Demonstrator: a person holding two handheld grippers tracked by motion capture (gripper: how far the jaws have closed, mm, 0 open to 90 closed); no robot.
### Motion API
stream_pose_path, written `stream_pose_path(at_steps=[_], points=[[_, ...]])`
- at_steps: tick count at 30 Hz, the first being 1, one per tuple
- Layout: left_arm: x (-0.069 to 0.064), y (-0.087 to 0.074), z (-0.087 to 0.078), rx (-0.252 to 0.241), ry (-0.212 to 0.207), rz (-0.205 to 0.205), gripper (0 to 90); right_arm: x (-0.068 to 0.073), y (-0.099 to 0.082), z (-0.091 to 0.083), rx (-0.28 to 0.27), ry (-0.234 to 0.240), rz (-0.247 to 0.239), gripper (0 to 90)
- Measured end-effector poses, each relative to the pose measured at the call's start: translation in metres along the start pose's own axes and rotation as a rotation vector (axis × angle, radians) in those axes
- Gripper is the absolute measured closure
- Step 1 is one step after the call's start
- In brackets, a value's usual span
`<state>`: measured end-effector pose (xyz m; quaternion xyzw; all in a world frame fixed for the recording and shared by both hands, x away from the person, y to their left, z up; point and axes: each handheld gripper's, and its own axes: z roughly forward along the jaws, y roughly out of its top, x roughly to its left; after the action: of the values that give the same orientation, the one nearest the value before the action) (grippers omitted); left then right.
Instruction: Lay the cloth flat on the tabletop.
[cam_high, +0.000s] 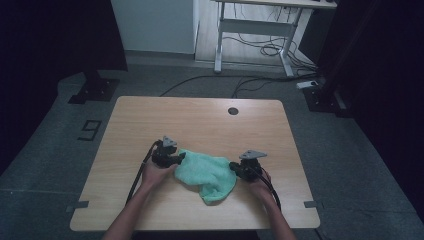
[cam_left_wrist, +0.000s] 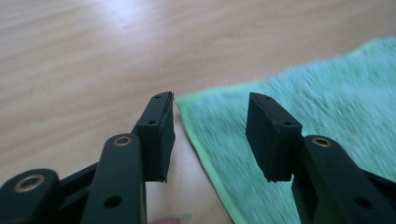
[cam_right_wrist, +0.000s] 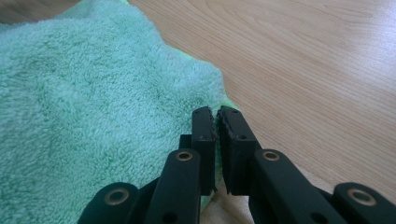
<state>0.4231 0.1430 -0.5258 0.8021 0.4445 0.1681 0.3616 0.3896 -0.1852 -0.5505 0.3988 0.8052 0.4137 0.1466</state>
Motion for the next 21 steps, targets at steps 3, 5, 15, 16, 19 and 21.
stream_pose_path(at_steps=[3, 5, 15, 16, 19, 21], points=[[0.005, 0.006, 0.01, 0.024, -0.001, -0.007, 50.4, -0.001, 0.0, 0.001, -0.002, 0.002, 0.003, 84.0], [0.005, 0.006, 0.015, 0.037, 0.002, -0.005, 50.5, -0.001, 0.0, 0.0, -0.004, 0.001, 0.004, 84.0], [0.0, 0.002, 0.026, 0.05, 0.006, 0.026, 57.7, -0.004, -0.001, -0.002, -0.01, 0.0, 0.015, 83.8], [-0.001, 0.001, 0.025, 0.047, 0.004, 0.032, 58.3, -0.004, -0.001, -0.002, -0.012, -0.002, 0.015, 83.8], [-0.002, -0.001, 0.025, 0.035, -0.009, 0.047, 65.2, -0.005, -0.001, -0.002, -0.014, -0.006, 0.021, 83.8], [-0.004, -0.002, 0.025, 0.028, -0.025, 0.058, 72.0, -0.005, -0.001, -0.002, -0.014, -0.008, 0.026, 83.8]])
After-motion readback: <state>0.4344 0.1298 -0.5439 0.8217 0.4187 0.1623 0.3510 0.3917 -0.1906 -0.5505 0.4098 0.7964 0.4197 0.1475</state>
